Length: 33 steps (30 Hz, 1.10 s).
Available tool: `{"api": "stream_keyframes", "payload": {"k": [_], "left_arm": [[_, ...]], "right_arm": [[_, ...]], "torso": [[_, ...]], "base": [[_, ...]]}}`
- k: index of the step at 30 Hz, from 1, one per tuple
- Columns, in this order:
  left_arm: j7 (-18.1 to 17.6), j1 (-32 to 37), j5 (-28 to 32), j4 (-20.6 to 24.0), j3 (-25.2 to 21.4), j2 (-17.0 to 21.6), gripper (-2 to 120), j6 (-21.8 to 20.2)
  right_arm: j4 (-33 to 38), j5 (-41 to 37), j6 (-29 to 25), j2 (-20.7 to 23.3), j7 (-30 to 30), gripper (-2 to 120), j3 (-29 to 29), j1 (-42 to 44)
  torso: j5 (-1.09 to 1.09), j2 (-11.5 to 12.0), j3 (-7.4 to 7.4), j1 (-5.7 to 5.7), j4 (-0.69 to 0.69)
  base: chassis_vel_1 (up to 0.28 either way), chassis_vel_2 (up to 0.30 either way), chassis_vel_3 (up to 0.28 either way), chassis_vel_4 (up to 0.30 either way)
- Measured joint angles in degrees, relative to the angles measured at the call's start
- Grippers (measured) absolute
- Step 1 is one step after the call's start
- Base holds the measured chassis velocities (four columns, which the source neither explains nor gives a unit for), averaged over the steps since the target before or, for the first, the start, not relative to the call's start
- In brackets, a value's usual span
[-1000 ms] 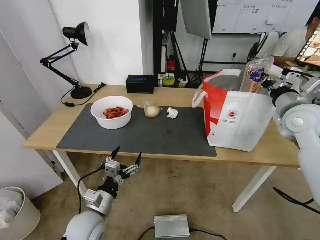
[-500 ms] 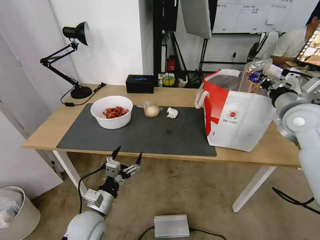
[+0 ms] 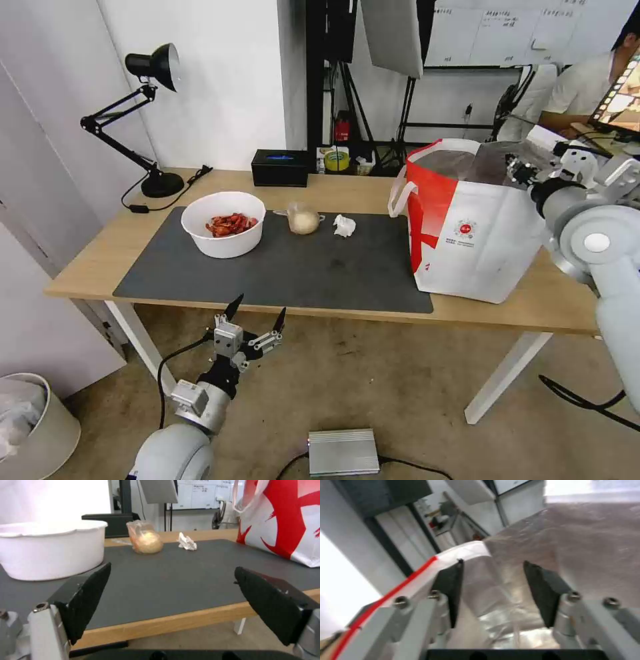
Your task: Pick up the trash from the table and place it into the takeout bag.
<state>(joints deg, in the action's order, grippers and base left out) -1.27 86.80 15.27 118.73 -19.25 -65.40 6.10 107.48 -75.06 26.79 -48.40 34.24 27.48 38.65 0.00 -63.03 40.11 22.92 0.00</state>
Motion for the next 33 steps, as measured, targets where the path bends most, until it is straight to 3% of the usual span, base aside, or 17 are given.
{"api": "stream_keyframes", "payload": {"k": [5, 9, 14, 20, 22, 33], "left_arm": [[0.0, -0.2, 0.2, 0.1, -0.6, 0.2, 100, 0.0], [0.0, -0.2, 0.2, 0.1, -0.7, 0.0, 100, 0.1], [0.0, -0.2, 0.2, -0.2, -1.6, -0.3, 100, 1.6], [0.1, -0.2, 0.2, -0.3, -2.8, 0.1, 100, 2.2], [0.2, -0.2, 0.1, -0.6, -3.4, 0.3, 100, 2.4], [0.4, 1.0, -1.7, -1.7, -5.9, -0.5, 100, 2.7]], "right_arm": [[2.5, -4.4, -4.9, -0.2, -4.5, 69, -0.1, -0.2], [4.0, -5.0, -6.9, -0.1, -8.7, 79, -0.5, 0.5], [8.1, 1.2, -9.4, 1.1, -21.6, 98, -2.4, 6.0], [10.1, 12.1, -14.8, 3.4, -31.4, 100, -3.8, 12.9], [10.9, 19.2, -21.2, 4.3, -35.3, 100, -4.3, 19.1], [14.3, 30.7, -29.1, 2.7, -33.4, 100, -5.3, 34.0]], "torso": [[-0.01, 0.0, 0.0, 0.0, 0.0], [-0.01, 0.0, 0.0, 0.0, 0.0], [-0.01, 0.0, 0.0, 0.0, 0.01], [-0.01, 0.0, -0.01, 0.0, 0.0], [0.0, 0.0, 0.0, 0.0, 0.0], [0.0, 0.0, -0.01, -0.01, 0.0]], "base": [[0.0, 0.0, 0.0, 0.0], [0.0, 0.0, 0.0, 0.0], [0.0, 0.0, 0.0, 0.0], [0.0, 0.0, 0.0, 0.0], [0.0, 0.0, 0.0, 0.0], [0.0, 0.0, 0.0, 0.0]]}}
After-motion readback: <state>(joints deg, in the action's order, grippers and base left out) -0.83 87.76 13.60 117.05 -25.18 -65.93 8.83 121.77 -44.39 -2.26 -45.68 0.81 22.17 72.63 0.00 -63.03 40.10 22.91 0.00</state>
